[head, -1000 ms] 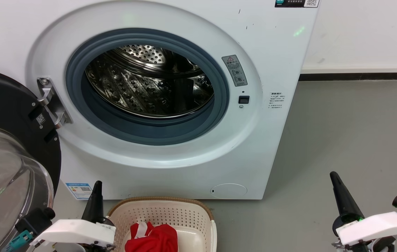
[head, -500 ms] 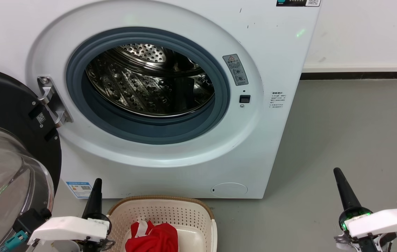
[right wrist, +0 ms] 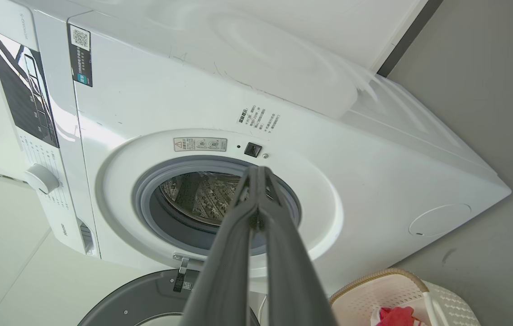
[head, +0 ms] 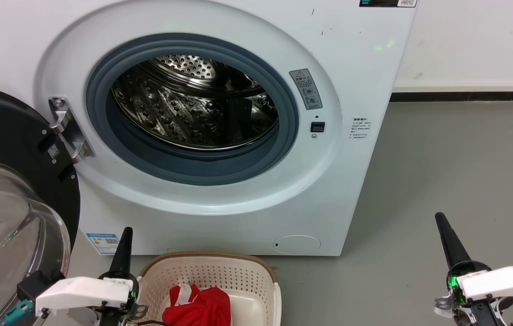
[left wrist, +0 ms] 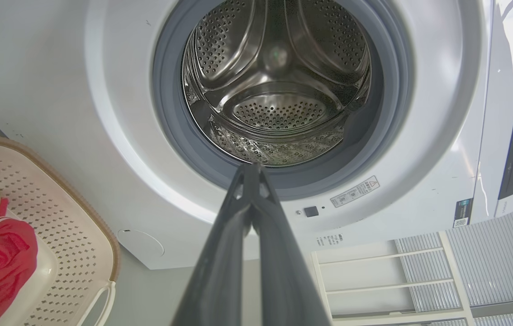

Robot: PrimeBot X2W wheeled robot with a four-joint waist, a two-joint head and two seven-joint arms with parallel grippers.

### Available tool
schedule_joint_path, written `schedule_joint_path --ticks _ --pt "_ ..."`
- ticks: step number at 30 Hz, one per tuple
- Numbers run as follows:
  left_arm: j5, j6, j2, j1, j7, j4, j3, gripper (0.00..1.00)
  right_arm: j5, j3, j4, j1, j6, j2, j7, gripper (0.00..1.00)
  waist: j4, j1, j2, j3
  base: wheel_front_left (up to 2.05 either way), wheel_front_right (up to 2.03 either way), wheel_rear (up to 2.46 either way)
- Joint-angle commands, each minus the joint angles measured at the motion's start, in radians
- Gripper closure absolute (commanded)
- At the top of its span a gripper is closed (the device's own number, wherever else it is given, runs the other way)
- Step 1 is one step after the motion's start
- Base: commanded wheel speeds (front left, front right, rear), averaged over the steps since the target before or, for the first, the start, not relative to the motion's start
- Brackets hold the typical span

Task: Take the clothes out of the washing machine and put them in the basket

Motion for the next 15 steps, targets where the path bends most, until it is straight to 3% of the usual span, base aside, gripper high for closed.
schedule_joint_path --ticks 1,15 --pt "-0.019 -0.008 0.001 -0.026 0.003 -0.003 0.006 1.00 0.020 -0.004 -0.001 -0.022 0.000 -0.005 0.004 1.00 0.000 -0.0001 0.0000 0.000 0.00 0.00 0.00" --pt "-0.147 -0.017 -0.002 -0.039 0.033 0.012 0.017 1.00 0.146 -0.019 0.026 -0.041 0.000 -0.003 0.017 1.00 0.003 -0.0001 0.0000 0.005 0.00 0.00 0.00"
